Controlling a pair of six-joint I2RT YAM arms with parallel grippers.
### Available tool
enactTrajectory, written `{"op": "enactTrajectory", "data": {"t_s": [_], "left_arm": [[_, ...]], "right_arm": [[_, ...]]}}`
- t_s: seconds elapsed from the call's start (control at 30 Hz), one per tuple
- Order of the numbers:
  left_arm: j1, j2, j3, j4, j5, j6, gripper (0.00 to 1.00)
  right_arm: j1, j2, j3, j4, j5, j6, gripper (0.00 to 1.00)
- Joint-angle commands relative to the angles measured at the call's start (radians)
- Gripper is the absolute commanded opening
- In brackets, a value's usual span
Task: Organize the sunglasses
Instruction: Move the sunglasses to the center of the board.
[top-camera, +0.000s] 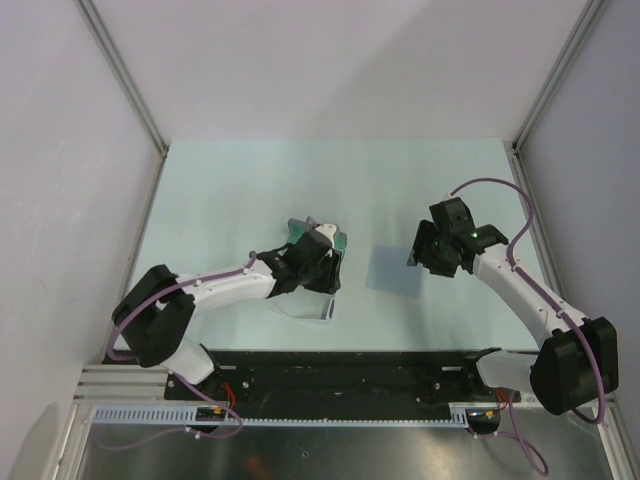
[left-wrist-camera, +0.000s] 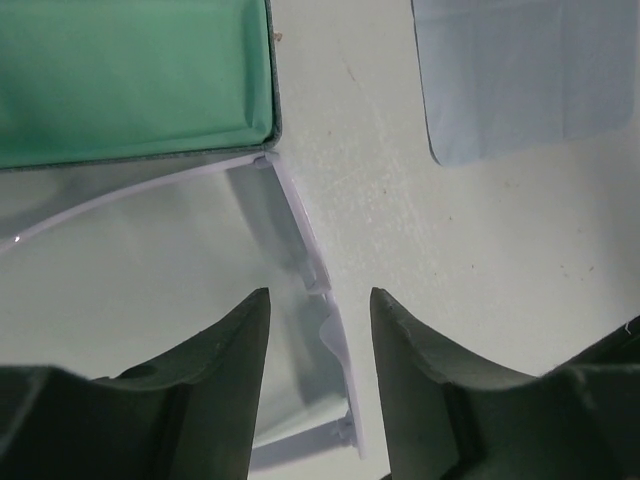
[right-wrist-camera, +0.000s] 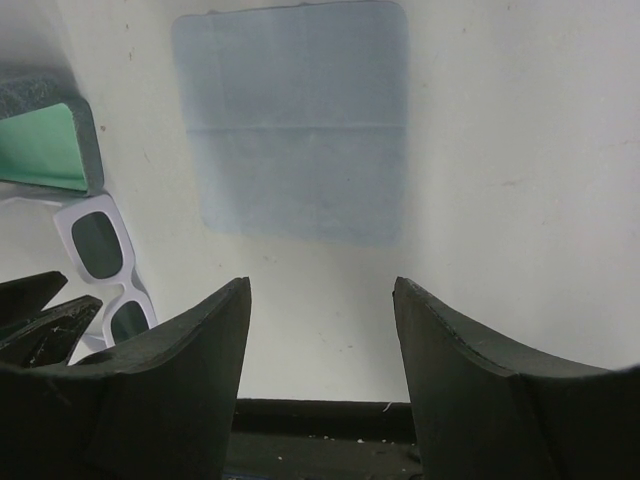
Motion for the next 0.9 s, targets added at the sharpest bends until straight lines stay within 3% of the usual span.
{"op": "enactTrajectory", "data": {"t_s": [0.0,0.37,0.67,0.87], "left_arm": [[-0.002,0.038,0.046,0.017,-0.009,-0.018,0.49],[-0.002,0.095,0.083,0.030,-0.026,-0.001,0.32],[-0.002,0.067,0.055,0.030,-0.018,0.013,0.02],[-0.001,-0.014,-0.003,0.025,-0.026,0.013,0.00]], "right_arm": [[0.006,-0.033,-0.009,0.005,0.018,-0.012,0.64],[-0.005,-0.042,-0.010,-0.001,0.030,-0.022,0.62],[-0.010,-0.039,-0.012,0.005,0.036,-0.015,0.61],[-0.014,-0.042,-0.010,0.004,0.040,-0.019,0.61]]}}
